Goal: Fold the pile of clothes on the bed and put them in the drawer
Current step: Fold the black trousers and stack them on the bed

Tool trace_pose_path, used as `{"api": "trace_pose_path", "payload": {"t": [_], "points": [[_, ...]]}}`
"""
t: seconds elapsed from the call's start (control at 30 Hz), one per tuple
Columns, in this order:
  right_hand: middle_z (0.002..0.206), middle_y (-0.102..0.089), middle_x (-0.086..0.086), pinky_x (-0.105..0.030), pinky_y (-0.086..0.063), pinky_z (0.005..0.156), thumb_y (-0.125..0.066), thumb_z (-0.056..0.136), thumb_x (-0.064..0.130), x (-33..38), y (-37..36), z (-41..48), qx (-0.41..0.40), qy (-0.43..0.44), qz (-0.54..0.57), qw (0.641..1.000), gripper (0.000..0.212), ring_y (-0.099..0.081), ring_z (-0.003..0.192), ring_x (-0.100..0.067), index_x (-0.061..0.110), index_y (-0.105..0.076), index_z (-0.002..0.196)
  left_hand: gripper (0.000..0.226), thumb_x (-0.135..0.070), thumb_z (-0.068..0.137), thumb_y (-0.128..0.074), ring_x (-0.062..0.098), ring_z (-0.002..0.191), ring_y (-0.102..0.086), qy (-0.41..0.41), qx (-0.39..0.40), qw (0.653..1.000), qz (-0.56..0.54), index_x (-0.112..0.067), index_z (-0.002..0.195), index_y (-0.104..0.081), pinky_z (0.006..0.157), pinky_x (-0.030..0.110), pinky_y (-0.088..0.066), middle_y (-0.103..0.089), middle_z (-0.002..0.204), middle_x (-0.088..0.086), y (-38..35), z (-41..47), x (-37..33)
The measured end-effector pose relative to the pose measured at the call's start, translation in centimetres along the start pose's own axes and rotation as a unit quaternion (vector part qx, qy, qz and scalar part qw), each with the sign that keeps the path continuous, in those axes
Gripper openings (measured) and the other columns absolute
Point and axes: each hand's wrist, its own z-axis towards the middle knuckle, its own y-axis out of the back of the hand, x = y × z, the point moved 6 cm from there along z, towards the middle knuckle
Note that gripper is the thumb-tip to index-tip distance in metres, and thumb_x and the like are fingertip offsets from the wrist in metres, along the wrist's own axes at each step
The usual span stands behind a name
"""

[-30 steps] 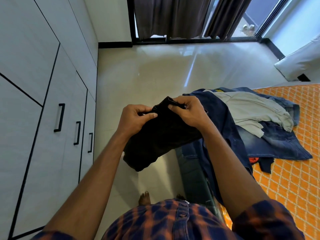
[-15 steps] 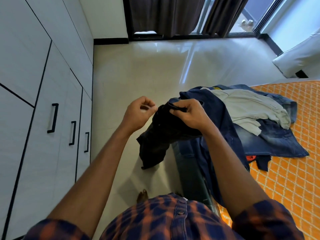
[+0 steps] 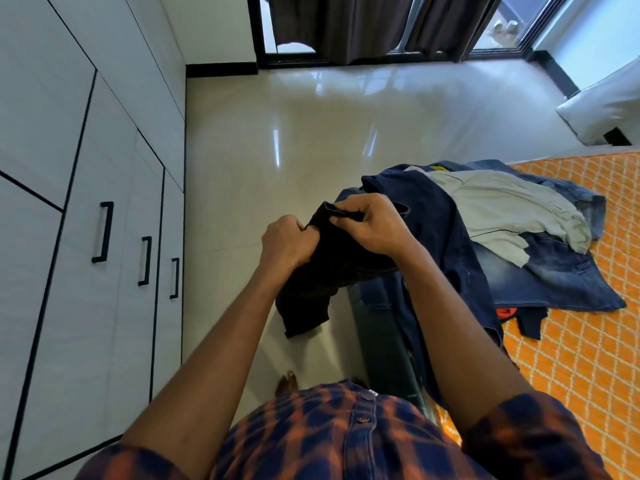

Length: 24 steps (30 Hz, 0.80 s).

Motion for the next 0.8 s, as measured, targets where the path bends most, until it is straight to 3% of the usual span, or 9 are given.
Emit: {"api": "trace_pose_path", "payload": {"t": [0.1,0.2,0.27,0.37,0.47,0.63,0.73,0.8], "points": [[0.082,-0.071,0.013,-0.029,-0.051,0.071,-0.066,0.092,0.021,0.2,0.3,0.3,0.003,0.024,-0.073,0.997,0.017,-0.064,0.075,-0.007,0.022,-0.079,0.102,0.025,-0.025,0.087,-0.061,0.016,0.054,-0.071,0.030,-0.017,0.996,-0.078,-0.008,0.068,-0.057,0.069,0.042,-0.063,-0.067,0.068,0.004,0.3,0.1,0.8],[0.093,-0.073,0.007,-0.043,-0.055,0.074,-0.059,0.091,0.025,-0.5,0.3,0.4,0.029,0.022,-0.155,0.987,0.029,-0.065,0.084,-0.017,0.029,-0.077,0.113,0.024,-0.023,0.088,-0.059,0.013,0.050,-0.070,0.014,-0.041,0.998,-0.052,-0.007,0.070,-0.059,0.062,0.030,-0.057,-0.072,0.074,0.006,1.2,0.0,0.0],[0.097,-0.074,0.009,-0.043,-0.055,0.075,-0.059,0.090,0.024,-0.5,0.7,0.1,0.019,0.024,-0.148,0.988,0.031,-0.066,0.086,-0.016,0.030,-0.076,0.115,0.030,-0.024,0.089,-0.058,0.012,0.049,-0.069,-0.018,-0.051,0.998,-0.027,0.003,0.075,-0.064,0.064,0.031,-0.058,-0.074,0.075,0.008,1.6,-0.1,-1.1],[0.102,-0.077,0.009,-0.037,-0.056,0.077,-0.063,0.092,0.020,0.4,1.0,0.2,0.027,0.039,-0.147,0.988,0.030,-0.068,0.088,-0.013,0.031,-0.076,0.117,0.033,-0.026,0.089,-0.057,0.021,0.053,-0.068,-0.071,-0.060,0.996,0.000,-0.001,0.069,-0.064,0.061,0.035,-0.057,-0.069,0.063,0.010,2.0,0.0,-2.8],[0.098,-0.077,0.008,-0.038,-0.055,0.070,-0.062,0.093,0.021,0.5,0.6,0.3,0.031,0.026,-0.199,0.979,0.033,-0.067,0.081,-0.016,0.037,-0.074,0.119,0.037,-0.027,0.091,-0.052,0.023,0.053,-0.054,-0.130,-0.080,0.987,0.041,-0.004,0.063,-0.056,0.054,0.033,-0.045,-0.057,0.056,0.007,2.3,0.0,-4.3],[0.087,-0.075,0.002,-0.034,-0.039,0.060,-0.053,0.096,0.029,0.4,-0.4,0.0,-0.045,-0.005,-0.251,0.967,0.026,-0.065,0.077,-0.025,0.032,-0.075,0.111,0.034,-0.031,0.092,-0.040,0.024,0.071,-0.057,-0.254,-0.096,0.955,0.119,-0.008,0.082,-0.064,0.070,0.043,-0.051,-0.063,0.074,0.004,2.3,-0.7,-5.9],[0.083,-0.074,-0.002,-0.034,-0.037,0.058,-0.048,0.092,0.031,0.6,-1.0,0.2,-0.055,0.009,-0.204,0.977,0.031,-0.065,0.072,-0.030,0.023,-0.076,0.103,0.030,-0.029,0.092,-0.041,0.022,0.073,-0.055,-0.298,-0.106,0.941,0.120,-0.009,0.084,-0.062,0.069,0.040,-0.048,-0.061,0.078,0.003,3.2,-0.9,-6.7],[0.089,-0.077,0.002,-0.036,-0.048,0.063,-0.054,0.092,0.028,1.1,-0.9,0.1,-0.097,0.021,-0.112,0.989,0.028,-0.069,0.076,-0.023,0.023,-0.077,0.108,0.030,-0.034,0.091,-0.042,0.020,0.074,-0.054,-0.295,-0.104,0.945,0.094,-0.011,0.085,-0.061,0.068,0.036,-0.044,-0.060,0.079,0.000,3.7,-0.4,-6.9]]}}
